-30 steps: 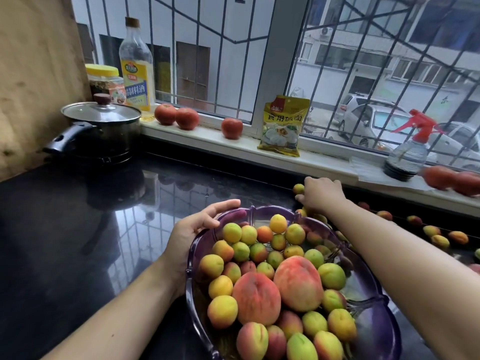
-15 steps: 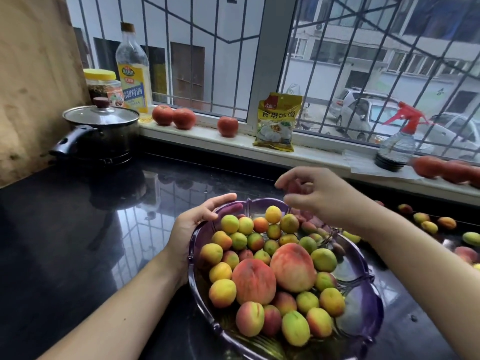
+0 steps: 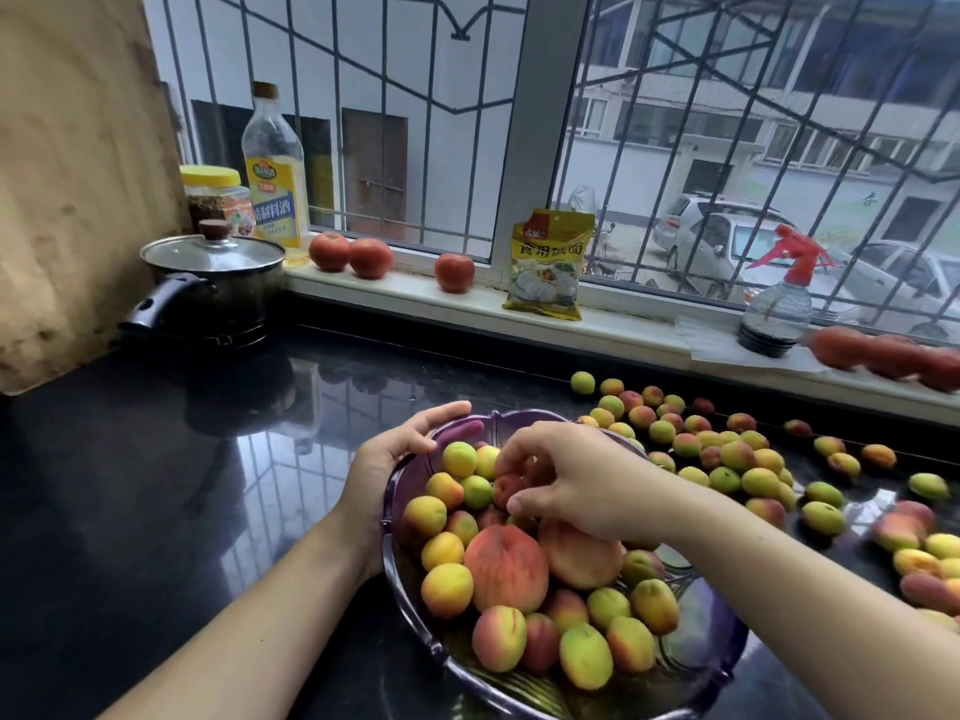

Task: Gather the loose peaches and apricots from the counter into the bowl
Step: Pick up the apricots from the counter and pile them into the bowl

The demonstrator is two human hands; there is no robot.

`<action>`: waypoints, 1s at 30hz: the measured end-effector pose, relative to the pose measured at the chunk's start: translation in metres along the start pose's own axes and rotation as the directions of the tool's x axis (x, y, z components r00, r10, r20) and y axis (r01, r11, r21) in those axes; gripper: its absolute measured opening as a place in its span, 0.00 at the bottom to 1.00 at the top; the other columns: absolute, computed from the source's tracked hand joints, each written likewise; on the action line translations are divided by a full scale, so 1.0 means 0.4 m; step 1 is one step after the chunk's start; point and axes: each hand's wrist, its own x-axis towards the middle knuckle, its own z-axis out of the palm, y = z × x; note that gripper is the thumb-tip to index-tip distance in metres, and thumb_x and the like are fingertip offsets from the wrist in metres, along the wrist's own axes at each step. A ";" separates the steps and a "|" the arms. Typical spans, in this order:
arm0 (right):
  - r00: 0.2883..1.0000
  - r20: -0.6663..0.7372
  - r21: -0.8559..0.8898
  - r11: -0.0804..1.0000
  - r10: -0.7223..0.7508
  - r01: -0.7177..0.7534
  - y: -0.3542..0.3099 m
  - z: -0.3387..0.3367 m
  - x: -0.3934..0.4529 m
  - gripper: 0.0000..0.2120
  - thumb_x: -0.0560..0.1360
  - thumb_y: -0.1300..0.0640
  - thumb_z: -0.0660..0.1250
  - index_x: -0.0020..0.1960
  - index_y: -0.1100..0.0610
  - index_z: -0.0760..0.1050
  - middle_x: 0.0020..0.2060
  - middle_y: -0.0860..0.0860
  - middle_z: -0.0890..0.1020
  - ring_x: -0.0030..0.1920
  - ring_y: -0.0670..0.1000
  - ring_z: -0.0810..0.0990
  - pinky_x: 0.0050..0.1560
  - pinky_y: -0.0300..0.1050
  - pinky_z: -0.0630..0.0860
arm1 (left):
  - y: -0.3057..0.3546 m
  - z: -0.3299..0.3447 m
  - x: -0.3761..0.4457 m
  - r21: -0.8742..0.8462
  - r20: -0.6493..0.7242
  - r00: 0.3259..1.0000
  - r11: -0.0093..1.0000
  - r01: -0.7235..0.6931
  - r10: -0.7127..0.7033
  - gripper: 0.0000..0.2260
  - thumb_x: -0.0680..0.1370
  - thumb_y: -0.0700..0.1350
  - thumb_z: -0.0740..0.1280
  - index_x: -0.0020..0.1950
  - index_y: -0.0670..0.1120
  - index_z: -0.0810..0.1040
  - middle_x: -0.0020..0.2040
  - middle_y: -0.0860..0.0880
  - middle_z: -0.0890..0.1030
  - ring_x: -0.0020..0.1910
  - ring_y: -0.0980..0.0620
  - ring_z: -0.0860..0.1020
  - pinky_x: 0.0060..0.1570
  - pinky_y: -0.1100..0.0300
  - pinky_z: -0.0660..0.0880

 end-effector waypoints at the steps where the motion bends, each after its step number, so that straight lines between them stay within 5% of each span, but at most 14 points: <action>1: 1.000 0.002 -0.021 1.000 -0.008 0.008 -0.001 0.002 0.000 0.11 0.74 0.51 0.76 0.55 0.46 0.81 0.45 0.39 0.79 0.47 0.39 0.79 0.44 0.28 0.72 | 0.000 -0.001 0.000 -0.001 0.000 1.000 1.000 0.001 -0.001 0.27 0.72 0.39 0.59 0.70 0.40 0.78 0.68 0.33 0.79 0.56 0.39 0.83 0.54 0.48 0.83; 11: 0.998 0.060 0.008 0.999 -0.031 0.031 0.005 -0.001 -0.003 0.10 0.76 0.51 0.74 0.58 0.48 0.83 0.49 0.43 0.85 0.49 0.39 0.81 0.48 0.29 0.75 | -0.006 -0.005 0.007 0.006 -0.002 1.000 1.000 -0.008 0.008 0.27 0.72 0.39 0.59 0.70 0.40 0.78 0.68 0.33 0.78 0.58 0.37 0.81 0.63 0.44 0.76; 17: 0.996 -0.005 -0.026 0.996 -0.087 0.087 -0.011 0.007 0.000 0.08 0.78 0.57 0.71 0.55 0.48 0.83 0.43 0.39 0.75 0.43 0.36 0.75 0.42 0.27 0.69 | -0.004 -0.008 0.011 0.004 0.015 1.000 1.000 -0.009 0.009 0.27 0.71 0.38 0.58 0.70 0.40 0.77 0.67 0.33 0.79 0.55 0.40 0.83 0.50 0.52 0.84; 24: 0.983 0.109 -0.022 0.989 -0.146 0.149 -0.006 0.002 -0.001 0.18 0.74 0.62 0.74 0.60 0.45 0.82 0.49 0.41 0.76 0.49 0.42 0.77 0.52 0.41 0.77 | -0.005 -0.006 0.009 0.005 0.018 1.000 1.000 -0.010 0.010 0.27 0.71 0.39 0.58 0.70 0.40 0.78 0.67 0.34 0.80 0.57 0.39 0.82 0.54 0.49 0.82; 30: 0.984 0.065 -0.008 0.986 -0.165 0.166 0.007 0.004 -0.004 0.17 0.74 0.62 0.73 0.59 0.45 0.81 0.50 0.40 0.74 0.49 0.39 0.77 0.50 0.33 0.75 | -0.005 -0.003 0.005 0.001 0.023 1.000 1.000 -0.002 0.002 0.27 0.72 0.39 0.59 0.70 0.41 0.78 0.67 0.34 0.80 0.54 0.40 0.83 0.53 0.49 0.83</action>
